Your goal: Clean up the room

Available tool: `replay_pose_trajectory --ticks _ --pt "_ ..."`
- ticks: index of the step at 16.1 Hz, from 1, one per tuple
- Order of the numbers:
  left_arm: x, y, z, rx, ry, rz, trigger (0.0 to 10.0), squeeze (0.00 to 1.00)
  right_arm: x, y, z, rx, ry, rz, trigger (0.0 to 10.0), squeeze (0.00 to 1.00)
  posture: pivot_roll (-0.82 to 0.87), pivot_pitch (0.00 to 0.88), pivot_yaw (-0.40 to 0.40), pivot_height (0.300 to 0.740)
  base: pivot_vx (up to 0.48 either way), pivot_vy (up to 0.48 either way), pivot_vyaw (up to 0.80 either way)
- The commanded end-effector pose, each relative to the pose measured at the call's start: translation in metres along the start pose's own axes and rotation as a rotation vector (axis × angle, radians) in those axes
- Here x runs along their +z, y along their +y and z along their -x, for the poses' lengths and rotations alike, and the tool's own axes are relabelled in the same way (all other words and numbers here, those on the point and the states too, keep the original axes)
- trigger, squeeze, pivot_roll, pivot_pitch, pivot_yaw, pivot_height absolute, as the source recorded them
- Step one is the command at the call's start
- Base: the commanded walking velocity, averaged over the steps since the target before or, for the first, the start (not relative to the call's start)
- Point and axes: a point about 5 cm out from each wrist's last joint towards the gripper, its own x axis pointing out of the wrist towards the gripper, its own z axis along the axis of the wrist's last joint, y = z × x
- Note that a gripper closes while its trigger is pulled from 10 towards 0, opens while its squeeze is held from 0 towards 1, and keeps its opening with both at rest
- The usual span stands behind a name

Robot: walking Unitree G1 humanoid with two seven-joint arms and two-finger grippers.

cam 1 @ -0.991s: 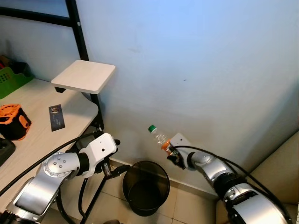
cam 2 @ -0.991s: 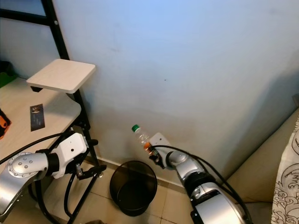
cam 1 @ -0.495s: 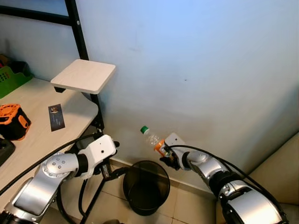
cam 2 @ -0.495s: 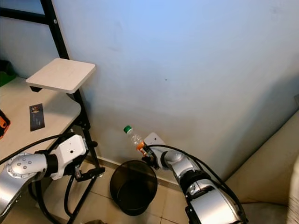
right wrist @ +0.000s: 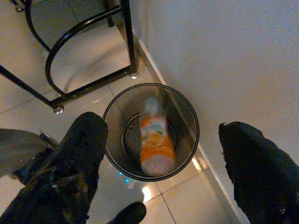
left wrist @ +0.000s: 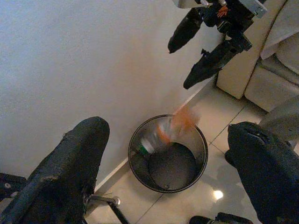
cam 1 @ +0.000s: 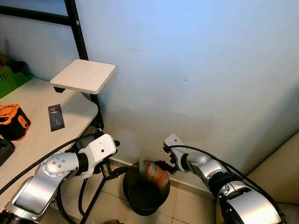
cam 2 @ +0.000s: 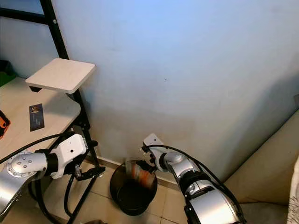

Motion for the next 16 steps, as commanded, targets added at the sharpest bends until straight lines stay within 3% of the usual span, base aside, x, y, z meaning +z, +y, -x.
replay_pose_trajectory --ticks 1,3,5,6,7,10,12,13,14,16 --pt "0.001 0.000 -0.001 -0.006 0.005 -0.006 10.0 0.00 0.000 0.000 0.000 0.010 -0.014 -0.027 10.0 1.00 0.04 0.000 -0.036 0.740 0.000 0.000 0.00" --pt "0.001 -0.001 -0.001 0.004 0.000 0.000 10.0 0.00 -0.001 -0.001 0.001 0.000 -0.034 -0.053 10.0 1.00 0.04 0.000 -0.037 0.740 0.000 0.000 0.00" --pt "0.002 -0.002 -0.003 0.054 -0.032 0.038 10.0 0.00 -0.001 -0.009 0.006 -0.040 -0.102 -0.142 10.0 1.00 0.03 0.000 -0.037 0.740 0.000 0.000 0.00" --pt "0.005 0.001 -0.006 0.141 -0.075 0.088 10.0 0.00 0.001 -0.018 0.013 -0.088 -0.185 -0.233 10.0 1.00 0.03 0.000 -0.036 0.740 0.000 0.000 0.00" --pt "0.006 0.002 -0.006 0.167 -0.085 0.105 10.0 0.00 0.001 -0.020 0.015 -0.098 -0.214 -0.247 10.0 1.00 0.03 0.000 -0.032 0.740 0.000 0.000 0.00" --pt "0.007 0.008 -0.010 0.352 -0.107 0.243 10.0 0.00 0.005 -0.024 0.041 -0.233 -0.443 -0.344 10.0 1.00 0.00 0.000 -0.013 0.740 0.000 0.000 0.00" --pt "0.004 0.007 -0.012 0.404 -0.085 0.261 10.0 0.00 0.003 -0.025 0.050 -0.312 -0.495 -0.361 10.0 1.00 0.00 0.000 -0.011 0.740 0.000 0.000 0.00" --pt "0.002 0.006 -0.010 0.500 -0.095 0.299 10.0 0.00 0.005 -0.024 0.063 -0.414 -0.571 -0.407 10.0 1.00 0.00 0.000 -0.018 0.740 0.000 0.000 -0.78" --pt "0.004 0.006 -0.009 0.548 -0.115 0.307 10.0 0.00 0.006 -0.022 0.069 -0.439 -0.609 -0.425 10.0 1.00 0.01 0.000 -0.024 0.740 0.000 0.000 -0.78" --pt "0.007 0.015 -0.002 0.688 -0.143 0.263 10.0 0.00 0.011 -0.013 0.078 -0.453 -0.650 -0.458 10.0 1.00 0.02 0.000 -0.034 0.740 0.000 0.000 -0.78"
